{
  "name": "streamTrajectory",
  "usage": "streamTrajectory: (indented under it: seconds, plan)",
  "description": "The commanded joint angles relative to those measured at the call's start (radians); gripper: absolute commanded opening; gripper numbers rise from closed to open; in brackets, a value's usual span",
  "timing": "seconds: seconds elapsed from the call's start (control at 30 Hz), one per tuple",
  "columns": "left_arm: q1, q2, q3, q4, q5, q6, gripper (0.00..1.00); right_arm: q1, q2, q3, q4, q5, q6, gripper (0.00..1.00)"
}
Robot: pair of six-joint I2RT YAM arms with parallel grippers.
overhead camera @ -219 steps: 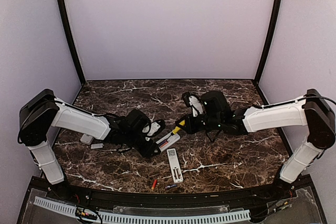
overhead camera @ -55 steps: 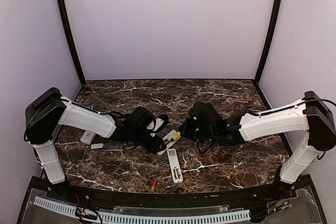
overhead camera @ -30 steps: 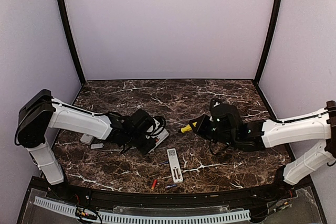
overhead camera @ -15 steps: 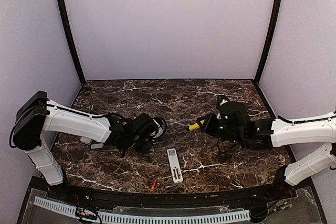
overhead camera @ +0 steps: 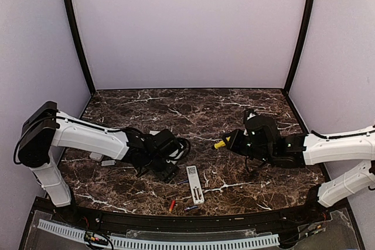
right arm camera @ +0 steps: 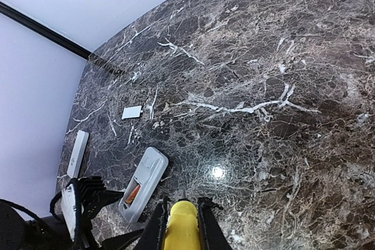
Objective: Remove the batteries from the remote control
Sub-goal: Pick up the remote control without the battery cover from the center of the board.
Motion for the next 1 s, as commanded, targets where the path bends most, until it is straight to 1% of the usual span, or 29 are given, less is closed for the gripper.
streamTrajectory:
  seconds: [0.0,0.1,0.17,0.2,0.27,0.37,0.57,0.83,0.9,0.97]
  plan:
    - [0.006,-0.105,-0.026,-0.047,0.221,-0.127,0.79,-0.006,-0.014,-0.002,0.012,0.011,-0.014,0.0]
    - [0.04,-0.178,-0.061,-0.032,0.332,-0.215,0.83,-0.006,-0.014,-0.002,0.015,0.006,-0.014,0.0]
    - [0.087,-0.222,-0.098,-0.001,0.398,-0.277,0.84,-0.007,-0.011,-0.002,0.019,0.002,-0.016,0.0]
    - [0.121,-0.234,-0.126,0.014,0.42,-0.312,0.84,-0.007,-0.008,-0.002,0.022,-0.001,-0.017,0.0]
    - [0.153,-0.256,-0.159,0.05,0.458,-0.358,0.84,-0.006,-0.003,-0.001,0.028,-0.006,-0.018,0.0]
    - [0.159,-0.249,-0.18,0.062,0.43,-0.382,0.84,-0.007,0.009,0.005,0.036,-0.017,-0.025,0.0]
    - [0.156,-0.188,-0.207,0.091,0.396,-0.364,0.84,-0.007,0.028,0.008,0.062,-0.039,-0.03,0.0]
    - [0.114,-0.113,-0.176,0.084,0.231,-0.292,0.83,-0.007,0.063,0.015,0.086,-0.058,-0.022,0.0]
    - [0.109,-0.099,-0.175,0.091,0.2,-0.28,0.82,-0.007,0.068,0.018,0.086,-0.06,-0.025,0.0]
    - [0.105,-0.086,-0.169,0.097,0.182,-0.257,0.79,-0.007,0.073,0.02,0.087,-0.059,-0.024,0.0]
